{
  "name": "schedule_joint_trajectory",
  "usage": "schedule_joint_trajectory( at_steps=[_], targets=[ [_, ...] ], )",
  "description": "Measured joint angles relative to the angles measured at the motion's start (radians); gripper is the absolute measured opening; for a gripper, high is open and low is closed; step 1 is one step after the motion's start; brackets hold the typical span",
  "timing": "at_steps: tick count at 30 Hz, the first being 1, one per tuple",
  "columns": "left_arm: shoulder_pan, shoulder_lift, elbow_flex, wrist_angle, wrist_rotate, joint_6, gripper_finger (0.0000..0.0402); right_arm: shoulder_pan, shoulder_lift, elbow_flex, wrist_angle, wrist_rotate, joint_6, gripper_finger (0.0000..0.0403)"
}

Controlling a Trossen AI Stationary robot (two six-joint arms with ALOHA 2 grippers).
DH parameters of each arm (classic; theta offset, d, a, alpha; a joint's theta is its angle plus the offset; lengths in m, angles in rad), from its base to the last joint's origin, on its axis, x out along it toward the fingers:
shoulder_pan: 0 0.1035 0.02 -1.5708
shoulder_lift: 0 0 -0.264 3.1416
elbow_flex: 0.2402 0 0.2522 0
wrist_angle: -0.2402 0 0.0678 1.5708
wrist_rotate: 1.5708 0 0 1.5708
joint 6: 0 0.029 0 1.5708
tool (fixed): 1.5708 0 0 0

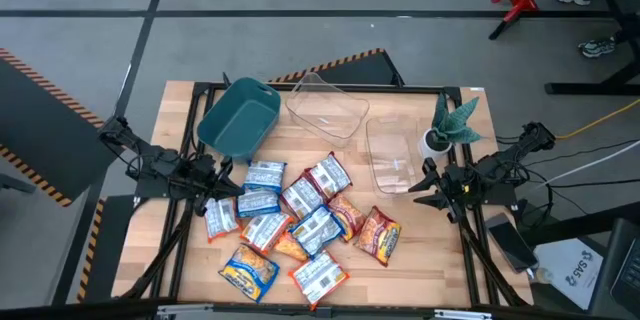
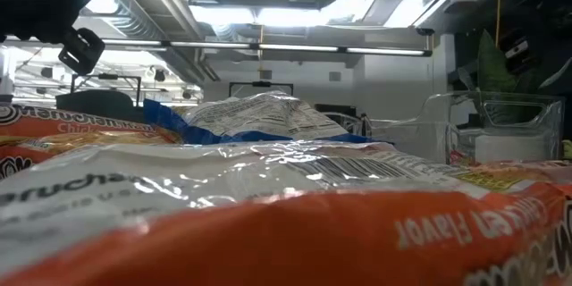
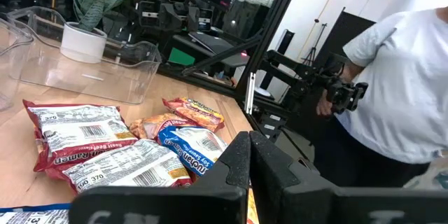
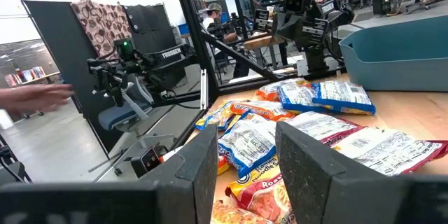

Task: Sort Maruchan noodles

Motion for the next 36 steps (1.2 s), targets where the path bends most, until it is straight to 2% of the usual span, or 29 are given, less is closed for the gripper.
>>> schedule_joint_trajectory(
  at_steps=[3, 5, 11, 16, 21, 26, 30, 36],
  targets=[
    [0.0, 0.0, 0.0, 0.0, 0.0, 0.0, 0.0, 0.0, 0.0, 0.0, 0.004, 0.003, 0.0, 0.0134],
    [0.0, 0.0, 0.0, 0.0, 0.0, 0.0, 0.0, 0.0, 0.0, -0.001, 0.027, 0.057, -0.001, 0.0134],
    [0.001, -0.01, 0.0, -0.001, -0.002, 0.009, 0.0, 0.0, 0.0, -0.001, 0.352, 0.293, 0.007, 0.0134],
    [0.002, -0.006, 0.002, -0.015, -0.017, 0.085, 0.0, 0.0, 0.0, -0.001, 0.589, 0.588, -0.001, 0.0134],
    [0.003, -0.007, 0.002, -0.011, -0.033, 0.121, 0.0, 0.0, 0.0, -0.001, 0.665, 0.738, -0.001, 0.0134],
    [0.003, -0.007, 0.002, 0.066, -0.107, 0.123, 0.0, 0.0, 0.0, -0.001, 0.677, 0.839, 0.0, 0.0134],
    [0.003, -0.007, 0.002, 0.227, -0.165, 0.044, 0.0, 0.0, 0.0, -0.001, 0.677, 0.816, -0.001, 0.0134],
    [0.005, -0.007, 0.002, 0.44, -0.303, 0.126, 0.0, 0.0, 0.0, -0.001, 0.677, 0.813, 0.0, 0.0134]
  ],
)
